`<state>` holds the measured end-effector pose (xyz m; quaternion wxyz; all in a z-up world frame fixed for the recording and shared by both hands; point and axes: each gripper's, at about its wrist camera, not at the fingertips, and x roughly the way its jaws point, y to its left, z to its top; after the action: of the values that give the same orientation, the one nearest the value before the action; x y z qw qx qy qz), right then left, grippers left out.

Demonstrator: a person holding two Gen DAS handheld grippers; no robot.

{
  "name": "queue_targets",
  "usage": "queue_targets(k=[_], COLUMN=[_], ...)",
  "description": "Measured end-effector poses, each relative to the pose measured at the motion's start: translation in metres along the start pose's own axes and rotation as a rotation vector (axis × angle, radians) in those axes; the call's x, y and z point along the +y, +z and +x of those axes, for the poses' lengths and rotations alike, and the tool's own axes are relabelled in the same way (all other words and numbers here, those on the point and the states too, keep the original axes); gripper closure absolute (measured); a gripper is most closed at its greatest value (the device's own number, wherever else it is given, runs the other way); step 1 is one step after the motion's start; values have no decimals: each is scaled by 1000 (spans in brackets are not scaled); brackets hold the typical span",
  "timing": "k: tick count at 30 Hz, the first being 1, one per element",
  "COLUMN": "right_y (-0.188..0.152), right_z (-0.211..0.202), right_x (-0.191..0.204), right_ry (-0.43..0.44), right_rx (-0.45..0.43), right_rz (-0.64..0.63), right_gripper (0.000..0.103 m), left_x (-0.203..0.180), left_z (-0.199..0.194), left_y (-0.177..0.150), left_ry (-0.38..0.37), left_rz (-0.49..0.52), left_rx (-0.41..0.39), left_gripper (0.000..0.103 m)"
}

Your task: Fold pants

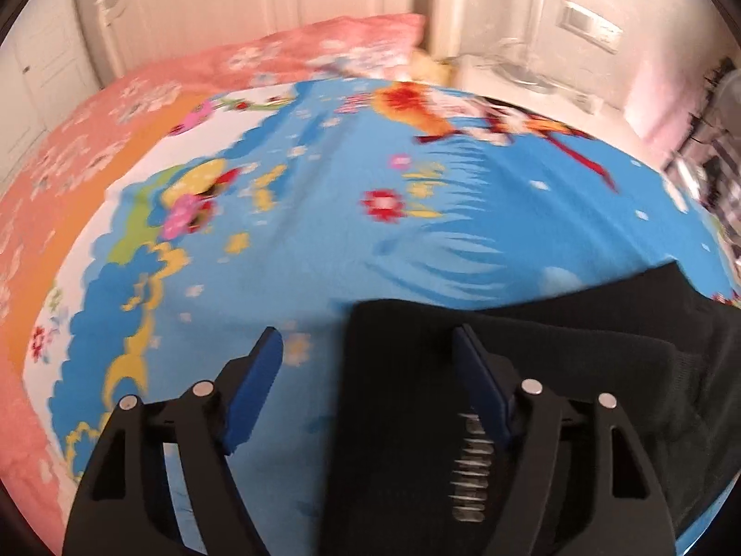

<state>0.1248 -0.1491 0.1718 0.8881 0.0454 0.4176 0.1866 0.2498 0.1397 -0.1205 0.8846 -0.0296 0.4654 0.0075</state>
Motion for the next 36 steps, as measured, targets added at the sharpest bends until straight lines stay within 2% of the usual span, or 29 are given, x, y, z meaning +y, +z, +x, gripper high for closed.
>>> queue_targets(k=[1,4,7,9,10,11,13,20,22,23,25,27,28,29,30,31,32,33,34,36], right_y=[1,-2,3,4,4,4,3,-3,-9,-11,-20,-30,-31,-31,-32,-34,-37,-40,-45,-55], right_z=[-4,-12,-9,-5,-5,-4,-5,-23,-28,-30,-39,-41,-30,-17,22,42,61,91,118,162], right_x=[2,6,4,-1,-2,-3,-8,-34,-47,-54,-65,-77,-83,-85,-85,-85,-85,-82,-76,-60], right_ry=[-5,-10,-19,-20,-17,-15,-12,-22,-14,-9,-25,-71,-140,-162,-169,-165,-133,-79,-41,10], right_rx=[-11,-33,-31,-11,-8,-7,-9,-37,-26,-22,-37,-85,-89,-69,-20,0,23,82,136,174], right_rz=[-11,-28,-7,26,25,25,35,88,112,128,126,131,169,162,91,78,64,33,-5,-99], right_gripper=[14,14,14,14,14,14,14,14,14,13,13,9,8,8,8,8,8,8,8,8], left_x=[-16,-54,-78,-89,-92,-99,-116,-186,-209,-212,-217,-231,-236,-236,-233,-228,-224,-218,-208,-185], left_z=[-2,-10,-23,-38,-44,-50,-56,-49,-52,-53,-60,-68,-70,-72,-73,-73,-73,-79,-89,-104], left_y=[-2,-8,-16,-26,-30,-35,-46,-81,-93,-95,-100,-107,-110,-115,-118,-125,-131,-139,-147,-158], left_ry=[-32,11,-11,-2,-22,-83,-114,-224,-157,-178,-281,-318,-350,-394,-441,-509,-554,-596,-614,-603], left_rz=[18,60,18,-4,-9,-1,40,141,188,182,162,219,244,241,223,201,190,184,196,192], left_rx=[-2,-41,-78,-136,-155,-164,-170,-86,-119,-123,-112,-121,-108,-96,-78,-38,-18,-23,-57,-100], left_gripper=[31,29,28,28,28,28,28,26,24,25,25,25,25,25,25,25,29,32,32,33])
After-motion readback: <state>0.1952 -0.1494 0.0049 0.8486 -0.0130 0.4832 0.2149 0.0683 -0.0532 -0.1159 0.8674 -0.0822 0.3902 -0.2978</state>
